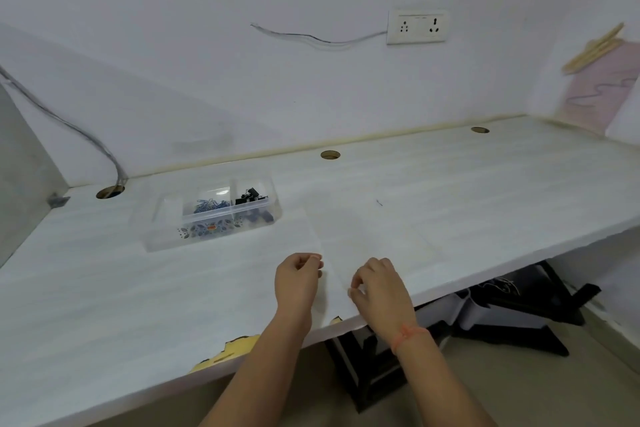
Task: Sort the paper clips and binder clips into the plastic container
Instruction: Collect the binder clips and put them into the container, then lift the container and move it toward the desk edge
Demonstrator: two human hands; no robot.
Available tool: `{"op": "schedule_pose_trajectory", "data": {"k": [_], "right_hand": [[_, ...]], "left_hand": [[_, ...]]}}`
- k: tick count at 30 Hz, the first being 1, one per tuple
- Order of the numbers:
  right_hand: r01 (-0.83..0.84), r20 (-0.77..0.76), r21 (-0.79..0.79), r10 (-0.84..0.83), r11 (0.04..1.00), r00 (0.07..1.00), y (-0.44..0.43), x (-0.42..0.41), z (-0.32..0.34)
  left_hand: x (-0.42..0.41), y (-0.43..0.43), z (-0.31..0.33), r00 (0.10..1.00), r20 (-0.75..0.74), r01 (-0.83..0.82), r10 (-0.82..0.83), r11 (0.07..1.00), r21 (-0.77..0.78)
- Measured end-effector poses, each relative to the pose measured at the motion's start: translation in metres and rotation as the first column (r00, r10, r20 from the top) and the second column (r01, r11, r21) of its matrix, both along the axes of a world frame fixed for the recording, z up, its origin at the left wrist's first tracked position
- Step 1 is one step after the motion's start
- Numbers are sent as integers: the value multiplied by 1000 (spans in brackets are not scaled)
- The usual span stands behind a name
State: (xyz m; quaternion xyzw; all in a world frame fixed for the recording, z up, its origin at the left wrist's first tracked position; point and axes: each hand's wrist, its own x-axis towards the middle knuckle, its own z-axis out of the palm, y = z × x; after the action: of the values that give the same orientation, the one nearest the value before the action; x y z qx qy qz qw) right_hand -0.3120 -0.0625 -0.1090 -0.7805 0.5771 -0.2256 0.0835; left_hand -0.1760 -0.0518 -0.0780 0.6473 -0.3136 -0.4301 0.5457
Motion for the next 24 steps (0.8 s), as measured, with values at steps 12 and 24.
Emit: {"op": "schedule_pose_trajectory", "data": {"k": [12, 24], "right_hand": [[320, 591, -610, 146, 725, 793, 29, 33, 134], [36, 794, 37, -51, 999, 605, -30, 34, 121]], "left_hand": [[30, 20, -7, 995, -89, -58, 54, 998, -37], [121, 42, -3, 883, -102, -466, 459, 882, -67]]}}
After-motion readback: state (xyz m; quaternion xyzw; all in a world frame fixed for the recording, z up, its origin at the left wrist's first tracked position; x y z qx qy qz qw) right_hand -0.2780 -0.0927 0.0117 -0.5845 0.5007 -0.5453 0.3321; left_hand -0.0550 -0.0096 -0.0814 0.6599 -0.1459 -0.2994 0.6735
